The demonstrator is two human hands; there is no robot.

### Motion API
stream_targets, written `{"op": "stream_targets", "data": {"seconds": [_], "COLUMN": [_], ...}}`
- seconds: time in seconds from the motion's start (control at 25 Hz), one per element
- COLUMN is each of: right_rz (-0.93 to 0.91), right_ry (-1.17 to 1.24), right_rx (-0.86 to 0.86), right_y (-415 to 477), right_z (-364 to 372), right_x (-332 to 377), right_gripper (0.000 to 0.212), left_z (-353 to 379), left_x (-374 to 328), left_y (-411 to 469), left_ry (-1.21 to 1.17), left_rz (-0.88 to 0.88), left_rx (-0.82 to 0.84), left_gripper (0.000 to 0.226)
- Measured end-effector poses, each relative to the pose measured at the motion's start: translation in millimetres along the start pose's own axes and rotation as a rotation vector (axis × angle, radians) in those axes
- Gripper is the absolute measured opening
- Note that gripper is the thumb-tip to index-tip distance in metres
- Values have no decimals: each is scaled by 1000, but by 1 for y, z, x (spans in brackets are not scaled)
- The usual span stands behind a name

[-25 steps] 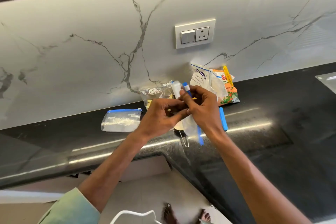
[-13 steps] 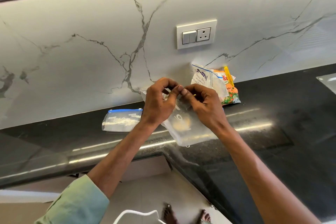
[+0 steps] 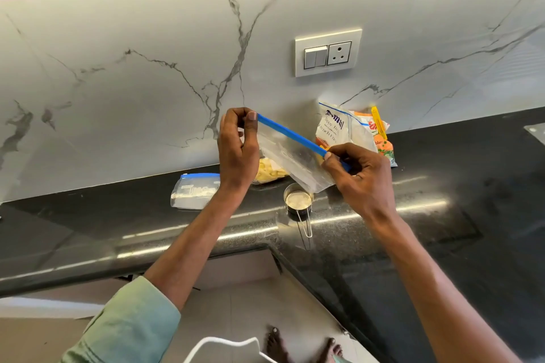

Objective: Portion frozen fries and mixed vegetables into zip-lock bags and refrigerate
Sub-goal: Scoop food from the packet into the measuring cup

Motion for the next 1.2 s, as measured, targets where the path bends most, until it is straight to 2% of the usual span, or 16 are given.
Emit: {"op": "stream_targets", "data": {"seconds": [0.08,0.2,0.28,0.4,0.64,0.92,1.04,1.2], "right_rz": [-45,-148,-267,-394,-369,-344,-364,-401], "right_ry": [1,-18,-96,-192,-224,-228,-290,-340], "right_rx": [-45,-62,-38,-59,-111,-79,-69,-16], "right_y": [0,-8,-17,-26,-32,-35,-40,-42], "right_z": [-4,-1,5,5,1,7,16,37], "right_x": [7,16,23,29,18,7,5,8], "right_gripper": [6,11,17,20,22,22,19,14], "left_z": [-4,19,34,43,47,50,41,8], "left_x": [-4,2,10,14,17,38,55,79], "left_y": [-12,-49,-72,-84,-85,-91,-91,-79], "left_ry": [-5,-51,-123,-275,-320,-312,-236,-147], "left_rz": [-11,-244,-437,-600,-551,-658,-678,-672], "left_rx": [-56,160,261,273,321,335,249,14], "left_gripper": [19,35,36,29,21,22,19,14]}}
Point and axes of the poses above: each hand's wrist, its own y-axis towards the middle knuckle, its own z-axis out of the palm, x = y × z, the point moved 9 cm from there along y, towards the middle knuckle, and after that the axes turned 14 degrees about -x, right-handed, at the moved point
